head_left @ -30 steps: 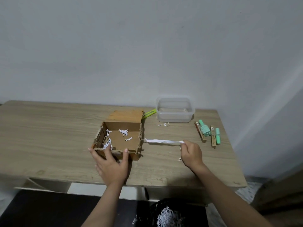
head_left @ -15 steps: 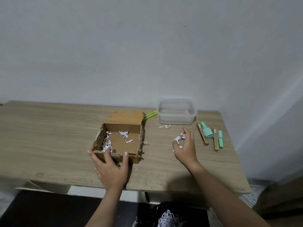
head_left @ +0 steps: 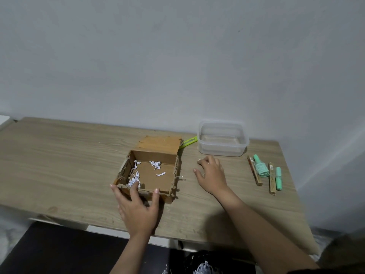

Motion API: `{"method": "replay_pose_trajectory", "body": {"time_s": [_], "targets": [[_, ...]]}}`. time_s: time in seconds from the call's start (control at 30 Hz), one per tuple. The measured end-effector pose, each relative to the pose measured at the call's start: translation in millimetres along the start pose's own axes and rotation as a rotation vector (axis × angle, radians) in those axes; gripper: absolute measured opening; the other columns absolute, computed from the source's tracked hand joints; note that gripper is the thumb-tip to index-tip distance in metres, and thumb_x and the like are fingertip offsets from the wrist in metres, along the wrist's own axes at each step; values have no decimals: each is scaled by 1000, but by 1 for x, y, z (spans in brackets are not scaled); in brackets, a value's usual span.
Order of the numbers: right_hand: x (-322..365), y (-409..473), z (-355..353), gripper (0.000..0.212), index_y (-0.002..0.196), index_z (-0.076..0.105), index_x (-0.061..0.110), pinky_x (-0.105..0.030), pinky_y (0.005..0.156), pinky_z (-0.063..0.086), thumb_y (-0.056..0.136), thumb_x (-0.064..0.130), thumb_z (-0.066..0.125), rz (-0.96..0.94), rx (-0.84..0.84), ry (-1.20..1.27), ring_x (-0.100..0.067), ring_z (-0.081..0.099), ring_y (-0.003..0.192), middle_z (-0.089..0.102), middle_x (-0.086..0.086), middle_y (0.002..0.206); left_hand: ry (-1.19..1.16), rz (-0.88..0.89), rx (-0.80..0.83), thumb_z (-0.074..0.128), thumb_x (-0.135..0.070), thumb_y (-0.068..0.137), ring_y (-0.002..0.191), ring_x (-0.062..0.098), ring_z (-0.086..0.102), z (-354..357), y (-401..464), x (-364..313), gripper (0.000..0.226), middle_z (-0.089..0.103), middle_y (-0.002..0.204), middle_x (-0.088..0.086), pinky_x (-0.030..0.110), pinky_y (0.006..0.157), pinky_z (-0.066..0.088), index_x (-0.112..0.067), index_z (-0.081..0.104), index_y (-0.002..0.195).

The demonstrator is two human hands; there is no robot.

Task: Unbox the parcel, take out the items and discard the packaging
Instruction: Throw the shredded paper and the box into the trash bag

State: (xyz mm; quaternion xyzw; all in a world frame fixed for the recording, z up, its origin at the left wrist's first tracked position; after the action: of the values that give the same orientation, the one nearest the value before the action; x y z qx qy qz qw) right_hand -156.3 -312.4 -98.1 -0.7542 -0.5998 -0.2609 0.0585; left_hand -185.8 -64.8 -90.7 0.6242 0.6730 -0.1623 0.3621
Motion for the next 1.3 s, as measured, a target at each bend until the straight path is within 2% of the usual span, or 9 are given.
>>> {"method": "replay_pose_trajectory", "body": {"time_s": [0.07,0.13,0.4,0.53,0.7,0.8,0.97,1.2,1.3], "targets": [[1,-6,-2,17,83,63,17,-37,78,45,83,34,61,-30,-44,22,-24,52,90,58,0,88,4,0,2,41,-71,73,143,38,8,0,0,1,73,-10,157,13,63,107,24,-21,45,126],[1,-13,-5,21,70,55,17,-34,69,43,82,33,61,-33,-27,18,-24,52,82,57,1,77,6,3,4,40,-71,73,143,39,10,1,0,1,73,-10,157,13,63,107,25,-21,45,127],[6,-59,-13,38,52,36,23,-27,42,36,81,36,57,-71,-41,-66,-24,53,45,55,-2,52,5,-5,23,40,-71,74,143,38,8,1,-1,3,71,-11,156,12,65,106,25,-22,44,125],[7,-91,-22,39,51,39,20,-25,48,33,84,36,54,18,-25,36,-20,48,49,46,4,51,-21,-5,30,41,-71,74,142,40,8,-1,-1,3,71,-9,156,15,67,105,24,-21,44,125],[10,-126,-41,52,44,29,19,-28,50,32,80,25,66,269,-215,403,-10,36,45,29,4,41,-83,-8,58,42,-72,72,143,37,6,-4,0,1,76,-8,157,14,63,108,19,-28,39,135],[19,-159,-45,54,45,28,21,-21,47,28,81,17,67,262,-279,474,-4,30,41,25,6,40,-140,-17,78,45,-71,71,143,38,10,-8,-1,0,83,-6,157,16,60,109,17,-32,29,142],[30,-212,-27,50,47,26,24,-18,46,25,77,26,66,322,-295,419,-6,31,42,24,6,39,-242,-6,133,56,-58,72,143,37,8,-17,1,4,84,-4,156,19,56,111,14,-29,26,145],[21,-243,3,41,55,39,29,-26,63,35,76,27,74,469,-185,316,-10,44,61,43,7,61,-180,134,203,61,-55,72,135,43,16,-37,12,28,88,11,152,19,56,109,15,-27,21,145],[17,-254,10,27,81,61,28,-31,77,44,69,47,74,535,-19,242,-10,49,84,53,6,86,-128,240,236,58,-62,68,136,39,18,-50,22,44,93,15,151,16,57,109,17,-28,17,145]]}}
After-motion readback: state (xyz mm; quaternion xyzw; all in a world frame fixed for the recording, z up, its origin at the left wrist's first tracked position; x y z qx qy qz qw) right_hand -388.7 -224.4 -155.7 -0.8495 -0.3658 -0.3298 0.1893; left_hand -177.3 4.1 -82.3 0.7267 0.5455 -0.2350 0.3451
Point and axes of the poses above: each hand's wrist, its own y-axis towards the middle knuckle, its own z-axis out of the palm, x = y × z, the point moved 2 cm from there along y, towards the middle knuckle
